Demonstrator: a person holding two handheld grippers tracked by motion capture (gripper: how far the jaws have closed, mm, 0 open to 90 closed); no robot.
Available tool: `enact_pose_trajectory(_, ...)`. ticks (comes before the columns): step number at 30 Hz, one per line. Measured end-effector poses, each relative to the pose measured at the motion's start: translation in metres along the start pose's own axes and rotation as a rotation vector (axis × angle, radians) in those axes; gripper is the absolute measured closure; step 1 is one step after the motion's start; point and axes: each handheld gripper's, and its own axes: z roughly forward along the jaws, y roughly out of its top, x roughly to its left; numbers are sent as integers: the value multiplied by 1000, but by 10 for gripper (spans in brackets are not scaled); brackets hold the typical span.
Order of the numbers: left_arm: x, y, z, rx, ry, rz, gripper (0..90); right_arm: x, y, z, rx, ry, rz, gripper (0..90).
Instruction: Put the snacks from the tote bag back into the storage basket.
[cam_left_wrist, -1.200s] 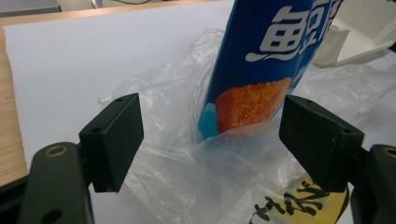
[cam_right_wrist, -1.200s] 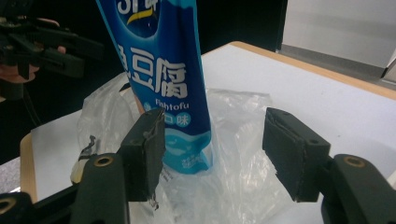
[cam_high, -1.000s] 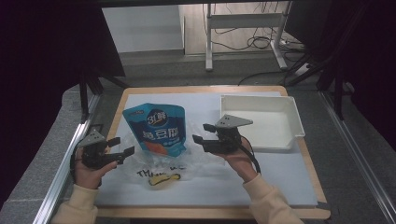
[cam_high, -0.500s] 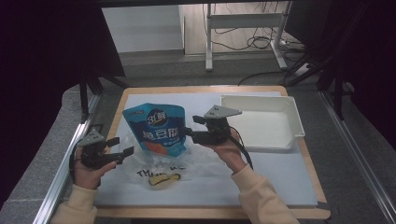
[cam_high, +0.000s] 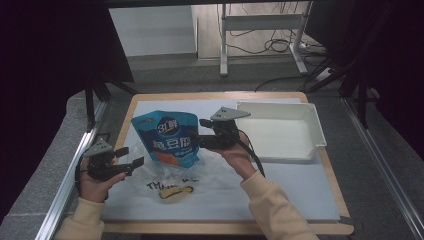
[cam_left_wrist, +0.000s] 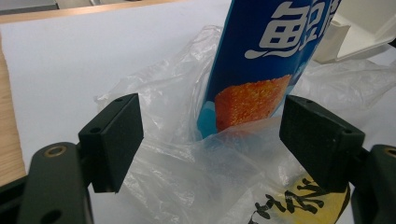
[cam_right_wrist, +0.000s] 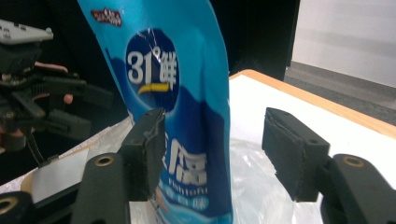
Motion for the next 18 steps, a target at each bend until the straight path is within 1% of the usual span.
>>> enact_pose_trajectory(2, 0, 0, 0, 1, 0, 1, 221, 1, 2, 2, 0, 3, -4, 413)
enact_pose_trajectory(3, 0, 0, 0, 0, 1, 2, 220, 3, 8, 9, 2, 11, -13, 443)
enact_pose_trajectory(8, 2, 0, -1, 0, 2, 1, 219, 8, 16, 21, 9, 36, -36, 565)
enact_pose_trajectory(10, 3, 0, -1, 2, 5, -1, 218, 7, 17, 24, 8, 39, -39, 613)
enact_pose_trajectory(13, 3, 0, -1, 0, 11, -3, 212, 5, 18, 26, 5, 37, -58, 676)
enact_pose_trajectory(16, 3, 0, -1, -1, 15, -5, 211, 2, 18, 25, 1, 46, -61, 729)
enact_pose_trajectory(18, 3, 0, -1, -1, 16, -6, 211, 0, 18, 25, -1, 60, -61, 753)
